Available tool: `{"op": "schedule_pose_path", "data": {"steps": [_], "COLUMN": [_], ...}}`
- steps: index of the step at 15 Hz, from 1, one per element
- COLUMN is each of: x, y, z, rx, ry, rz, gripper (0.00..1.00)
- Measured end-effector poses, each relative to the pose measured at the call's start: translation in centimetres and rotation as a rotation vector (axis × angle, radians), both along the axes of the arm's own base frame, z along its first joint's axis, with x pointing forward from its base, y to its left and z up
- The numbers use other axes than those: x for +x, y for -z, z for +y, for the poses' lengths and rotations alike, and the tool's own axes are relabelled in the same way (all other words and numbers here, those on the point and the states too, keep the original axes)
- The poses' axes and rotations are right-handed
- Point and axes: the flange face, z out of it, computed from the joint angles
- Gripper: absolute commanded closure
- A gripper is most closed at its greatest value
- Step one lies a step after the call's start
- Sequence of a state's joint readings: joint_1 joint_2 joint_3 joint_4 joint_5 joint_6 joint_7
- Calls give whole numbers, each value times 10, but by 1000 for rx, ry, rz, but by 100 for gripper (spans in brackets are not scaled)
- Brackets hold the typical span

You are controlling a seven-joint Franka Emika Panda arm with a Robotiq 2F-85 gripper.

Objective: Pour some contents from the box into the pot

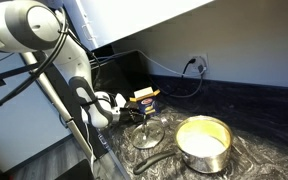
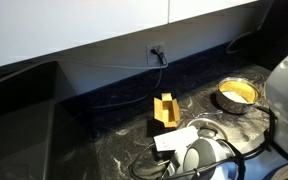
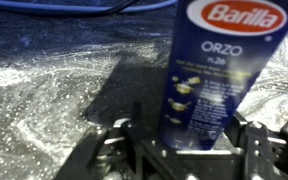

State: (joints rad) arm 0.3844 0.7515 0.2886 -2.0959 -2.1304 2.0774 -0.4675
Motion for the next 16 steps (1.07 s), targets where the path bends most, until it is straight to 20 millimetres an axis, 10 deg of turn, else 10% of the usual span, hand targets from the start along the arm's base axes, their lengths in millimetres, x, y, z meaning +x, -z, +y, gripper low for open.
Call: {"op": "schedule_pose_path", "data": {"steps": [4,16], "x": [2,-26], "y": [1,-2], "z": [1,16], "rx": [6,16], "ry": [16,146], "rz": [2,-65], "gripper": [77,77]}}
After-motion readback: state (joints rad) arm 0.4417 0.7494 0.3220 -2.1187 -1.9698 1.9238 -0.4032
